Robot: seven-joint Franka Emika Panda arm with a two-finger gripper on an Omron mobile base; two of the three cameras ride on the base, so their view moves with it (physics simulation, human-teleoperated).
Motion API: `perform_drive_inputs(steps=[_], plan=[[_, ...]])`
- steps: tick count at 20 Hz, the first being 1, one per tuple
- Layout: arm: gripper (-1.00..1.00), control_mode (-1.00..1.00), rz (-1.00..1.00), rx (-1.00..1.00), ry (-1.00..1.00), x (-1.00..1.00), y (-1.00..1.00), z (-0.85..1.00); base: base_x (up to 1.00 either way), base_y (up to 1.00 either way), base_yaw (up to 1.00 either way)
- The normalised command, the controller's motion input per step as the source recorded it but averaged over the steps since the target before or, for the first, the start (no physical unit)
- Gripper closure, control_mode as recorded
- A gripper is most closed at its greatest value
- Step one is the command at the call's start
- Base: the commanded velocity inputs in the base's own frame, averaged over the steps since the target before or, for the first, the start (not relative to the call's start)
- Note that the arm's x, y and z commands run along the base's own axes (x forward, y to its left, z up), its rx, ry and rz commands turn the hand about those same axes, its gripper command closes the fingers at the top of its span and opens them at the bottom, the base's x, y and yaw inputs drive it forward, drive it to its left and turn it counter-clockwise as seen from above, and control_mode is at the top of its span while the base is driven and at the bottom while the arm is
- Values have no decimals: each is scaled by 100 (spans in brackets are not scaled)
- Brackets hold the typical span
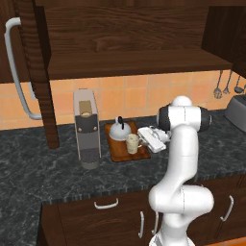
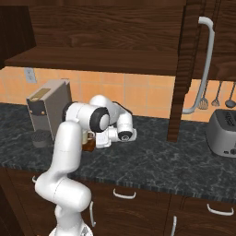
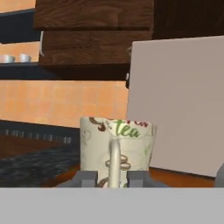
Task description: Pick the kettle from the counter and place it on the tray. Then pick the mug from the cabinet and place it on the tray. Then close the cabinet doors.
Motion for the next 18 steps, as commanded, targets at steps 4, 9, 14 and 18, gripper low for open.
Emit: perform_drive_inputs(steps=[4,9,14,18], plan=[[-100,-100,-2,0,-1,-22,0,11,0,0,0],[-100,-100,-6,0,0,-24,-6,34,0,0,0],[-100,-100,-9,0,0,-22,-27,59,0,0,0],[-100,-100,-9,0,0,-34,-35,63,0,0,0]])
